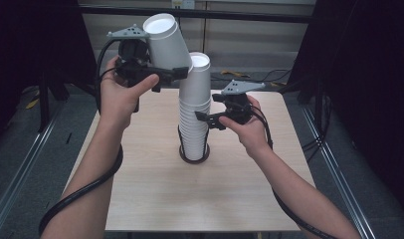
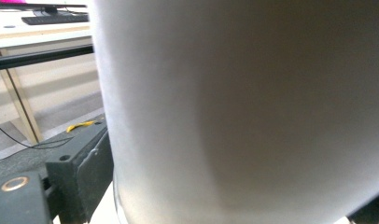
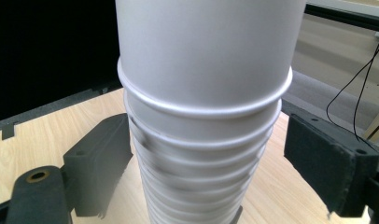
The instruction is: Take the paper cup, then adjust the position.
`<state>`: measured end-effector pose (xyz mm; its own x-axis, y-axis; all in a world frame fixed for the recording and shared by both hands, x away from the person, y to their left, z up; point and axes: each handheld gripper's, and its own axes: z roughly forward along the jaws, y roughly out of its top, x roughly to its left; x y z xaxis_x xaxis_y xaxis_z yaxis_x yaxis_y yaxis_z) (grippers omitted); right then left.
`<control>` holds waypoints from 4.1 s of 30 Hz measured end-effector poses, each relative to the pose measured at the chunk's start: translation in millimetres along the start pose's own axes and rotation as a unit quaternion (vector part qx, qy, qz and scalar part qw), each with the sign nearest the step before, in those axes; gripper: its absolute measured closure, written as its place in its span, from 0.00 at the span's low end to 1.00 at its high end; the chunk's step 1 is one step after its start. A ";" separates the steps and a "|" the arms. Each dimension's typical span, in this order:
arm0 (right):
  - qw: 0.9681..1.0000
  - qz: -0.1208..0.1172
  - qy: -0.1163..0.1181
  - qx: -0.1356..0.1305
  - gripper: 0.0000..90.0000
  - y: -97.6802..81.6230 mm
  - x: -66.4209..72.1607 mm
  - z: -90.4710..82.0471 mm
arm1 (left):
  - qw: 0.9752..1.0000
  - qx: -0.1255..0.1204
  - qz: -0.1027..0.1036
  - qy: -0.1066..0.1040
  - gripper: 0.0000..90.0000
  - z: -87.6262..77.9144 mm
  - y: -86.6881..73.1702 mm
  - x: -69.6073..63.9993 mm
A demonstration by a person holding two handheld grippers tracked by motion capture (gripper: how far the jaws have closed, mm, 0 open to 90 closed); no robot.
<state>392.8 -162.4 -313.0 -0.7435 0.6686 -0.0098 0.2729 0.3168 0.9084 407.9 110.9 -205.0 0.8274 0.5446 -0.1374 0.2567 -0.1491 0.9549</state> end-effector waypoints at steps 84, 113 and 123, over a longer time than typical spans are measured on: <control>0.993 -0.043 0.088 0.065 0.15 -84.3 -5.7 -45.7 | 0.961 0.261 0.076 -0.042 0.12 -4.5 -157.8 -30.2; 0.973 -0.110 0.178 0.098 0.15 -96.2 20.9 -36.3 | 0.932 0.341 0.110 -0.063 0.13 13.1 -176.1 -46.0; 0.972 -0.096 0.192 0.097 0.15 -103.3 16.2 -35.8 | 0.912 0.382 0.132 -0.070 0.14 25.9 -177.0 -54.7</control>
<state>330.7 -208.4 -392.1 -0.9548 0.2965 0.0187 0.1889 0.5573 0.8085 330.1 86.2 -373.3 0.9526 0.3039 -0.0118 0.2680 -0.8204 0.5051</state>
